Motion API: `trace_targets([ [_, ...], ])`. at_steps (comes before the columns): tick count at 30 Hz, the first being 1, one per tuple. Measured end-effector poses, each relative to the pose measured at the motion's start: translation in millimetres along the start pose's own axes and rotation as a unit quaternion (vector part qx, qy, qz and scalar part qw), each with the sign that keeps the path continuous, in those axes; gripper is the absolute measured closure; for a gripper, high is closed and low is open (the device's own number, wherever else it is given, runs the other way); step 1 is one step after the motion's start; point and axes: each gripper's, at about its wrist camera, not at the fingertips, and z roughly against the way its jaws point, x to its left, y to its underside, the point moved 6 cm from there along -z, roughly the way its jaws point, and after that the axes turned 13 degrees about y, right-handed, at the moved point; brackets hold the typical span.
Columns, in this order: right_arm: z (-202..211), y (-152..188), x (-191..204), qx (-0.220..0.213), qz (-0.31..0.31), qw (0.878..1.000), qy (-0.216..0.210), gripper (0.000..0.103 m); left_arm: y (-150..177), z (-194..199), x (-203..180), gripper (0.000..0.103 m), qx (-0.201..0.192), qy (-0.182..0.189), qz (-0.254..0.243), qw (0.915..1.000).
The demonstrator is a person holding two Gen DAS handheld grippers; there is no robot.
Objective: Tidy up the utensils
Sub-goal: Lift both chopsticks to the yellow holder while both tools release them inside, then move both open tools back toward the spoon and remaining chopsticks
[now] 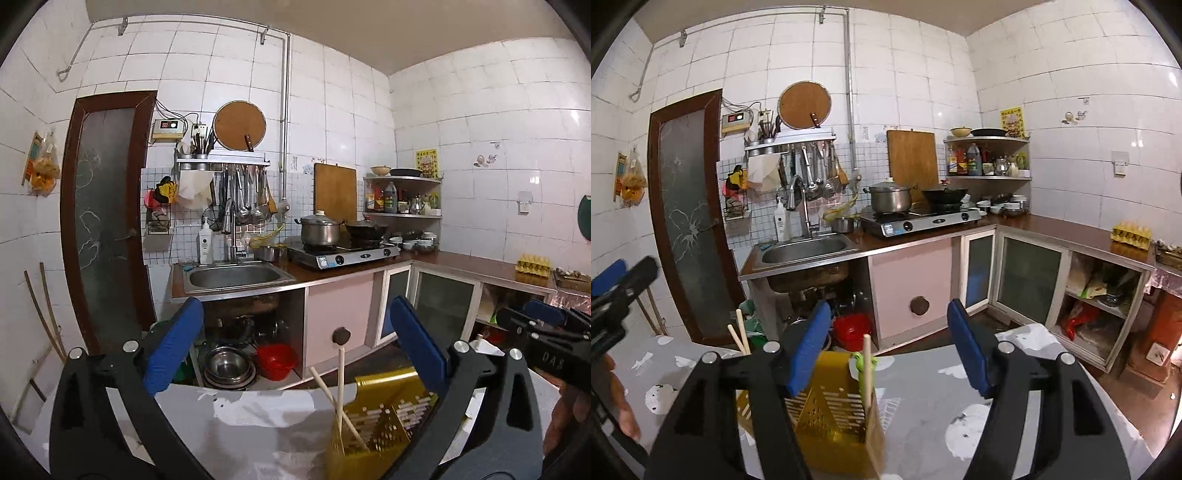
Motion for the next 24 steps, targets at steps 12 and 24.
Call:
trace_targets([
  [12, 46.2, 105.1, -32.4, 0.104, 0.017, 0.993, 0.047, 0.036, 75.8, 50.9, 0.4, 0.005, 0.093, -0.017, 0.030, 0.9950],
  [24, 55.4, 222.1, -41.8, 0.208, 0.036, 0.975, 0.071, 0.036, 188.0, 61.7, 3.2, 0.005, 0.222, -0.009, 0.077, 0.9720],
])
